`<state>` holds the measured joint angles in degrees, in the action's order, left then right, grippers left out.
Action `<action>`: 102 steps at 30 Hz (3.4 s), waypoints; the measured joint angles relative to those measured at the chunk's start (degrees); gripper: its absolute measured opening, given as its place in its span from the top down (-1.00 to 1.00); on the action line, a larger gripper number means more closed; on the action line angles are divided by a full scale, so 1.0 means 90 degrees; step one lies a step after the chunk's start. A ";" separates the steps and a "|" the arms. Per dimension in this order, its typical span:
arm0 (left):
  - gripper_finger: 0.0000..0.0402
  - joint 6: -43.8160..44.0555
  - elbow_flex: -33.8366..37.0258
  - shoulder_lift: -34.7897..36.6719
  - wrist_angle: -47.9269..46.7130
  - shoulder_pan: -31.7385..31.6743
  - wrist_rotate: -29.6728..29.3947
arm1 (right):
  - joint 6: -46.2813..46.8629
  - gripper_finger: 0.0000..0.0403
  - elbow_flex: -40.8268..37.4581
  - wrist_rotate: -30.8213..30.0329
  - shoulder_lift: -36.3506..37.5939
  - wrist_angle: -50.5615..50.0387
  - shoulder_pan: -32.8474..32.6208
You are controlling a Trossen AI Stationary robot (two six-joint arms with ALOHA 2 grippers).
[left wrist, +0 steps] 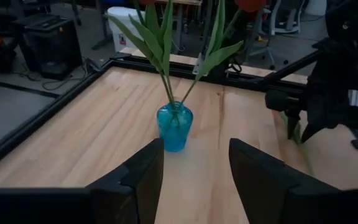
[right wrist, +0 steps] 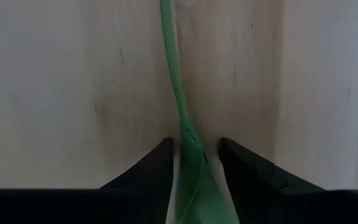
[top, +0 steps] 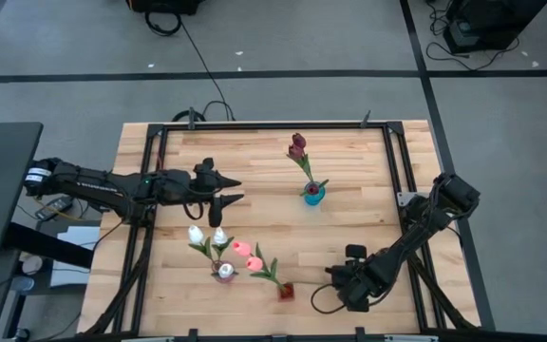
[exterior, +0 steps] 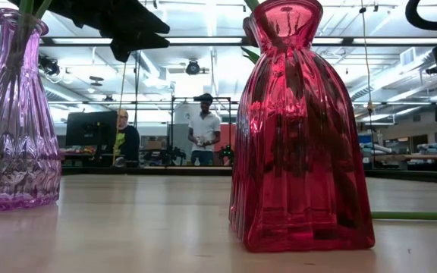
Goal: Sort flowers into vase by color
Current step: Put the pink flower into the red vase
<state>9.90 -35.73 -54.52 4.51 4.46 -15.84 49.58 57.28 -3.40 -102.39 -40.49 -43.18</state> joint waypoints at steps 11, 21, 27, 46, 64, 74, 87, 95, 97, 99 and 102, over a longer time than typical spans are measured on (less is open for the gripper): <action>0.07 0.0783 0.0000 0.0000 0.0008 0.0018 0.0148 | -0.0012 0.38 -0.0022 0.0168 -0.0014 -0.0005 0.0027; 0.07 0.0891 -0.0006 0.0062 0.0010 0.0018 0.0191 | -0.0132 0.93 -0.0034 0.0497 -0.0019 -0.0046 0.0190; 0.07 0.0627 -0.0007 0.0357 -0.0506 0.0018 0.0320 | -0.0563 0.97 0.0354 0.0355 0.0095 -0.1331 0.0420; 0.07 -0.0247 -0.0005 0.0819 -0.1560 0.0018 0.0154 | -0.2025 0.97 0.1198 -0.0479 0.0753 -0.1747 0.2487; 0.07 -0.0197 -0.0005 0.1282 -0.1801 0.0018 -0.0034 | -0.1790 0.90 0.1197 -0.0971 0.0755 -0.1625 0.2654; 0.07 0.0016 -0.0005 0.1077 -0.1803 0.0018 0.0003 | -0.1658 0.90 0.1197 -0.1081 0.0758 -0.1725 0.2601; 0.07 -0.0088 -0.0005 0.1120 -0.1888 0.0018 0.0003 | -0.1358 0.90 0.1197 -0.0589 0.0763 -0.1835 0.2612; 0.07 -0.0169 -0.0005 0.1121 -0.1909 0.0018 0.0000 | -0.1228 0.90 0.1197 -0.0087 0.0765 -0.1842 0.2680; 0.07 -0.0169 -0.0005 0.1202 -0.1908 0.0018 0.0000 | -0.1246 0.90 0.1202 0.0129 0.0765 -0.1902 0.2767; 0.07 -0.0221 -0.0058 0.1309 -0.1954 0.0018 -0.0047 | -0.1229 0.90 0.1208 0.0283 0.0782 -0.2074 0.2823; 0.07 -0.0242 -0.0319 0.1465 -0.2023 0.0018 -0.0145 | -0.1172 0.90 0.1254 0.0295 0.0866 -0.2248 0.2798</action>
<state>7.73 -38.59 -41.34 -13.70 4.62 -17.14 39.03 68.56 -0.75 -94.59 -60.72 -18.00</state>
